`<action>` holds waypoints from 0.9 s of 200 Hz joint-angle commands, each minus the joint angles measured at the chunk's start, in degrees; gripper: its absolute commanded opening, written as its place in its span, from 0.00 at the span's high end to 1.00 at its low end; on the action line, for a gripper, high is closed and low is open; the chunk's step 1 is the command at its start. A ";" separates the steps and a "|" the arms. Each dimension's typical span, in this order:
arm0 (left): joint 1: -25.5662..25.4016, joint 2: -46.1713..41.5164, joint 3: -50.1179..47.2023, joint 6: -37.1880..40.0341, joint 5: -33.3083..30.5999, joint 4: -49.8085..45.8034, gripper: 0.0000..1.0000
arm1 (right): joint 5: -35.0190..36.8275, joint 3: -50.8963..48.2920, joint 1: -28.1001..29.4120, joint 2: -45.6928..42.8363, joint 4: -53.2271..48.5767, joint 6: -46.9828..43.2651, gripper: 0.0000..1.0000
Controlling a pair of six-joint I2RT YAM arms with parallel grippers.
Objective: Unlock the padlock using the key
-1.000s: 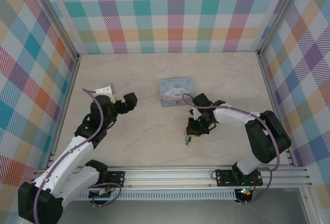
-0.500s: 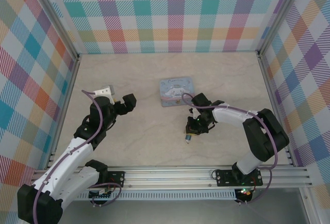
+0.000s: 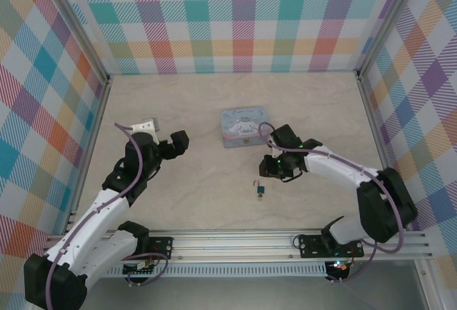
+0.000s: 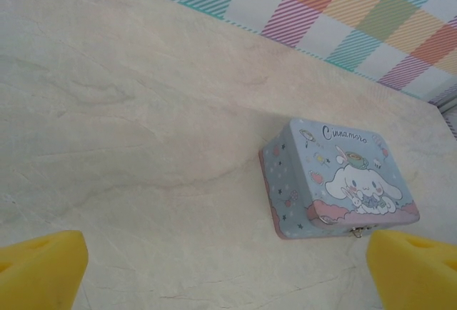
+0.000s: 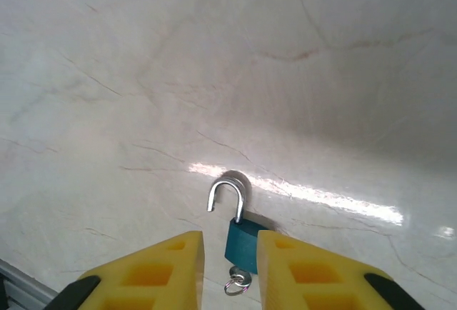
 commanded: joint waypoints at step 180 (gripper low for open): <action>10.12 7.19 1.32 9.74 -12.49 -1.30 0.00 | 16.49 -27.61 -30.51 -22.71 47.43 -26.01 0.00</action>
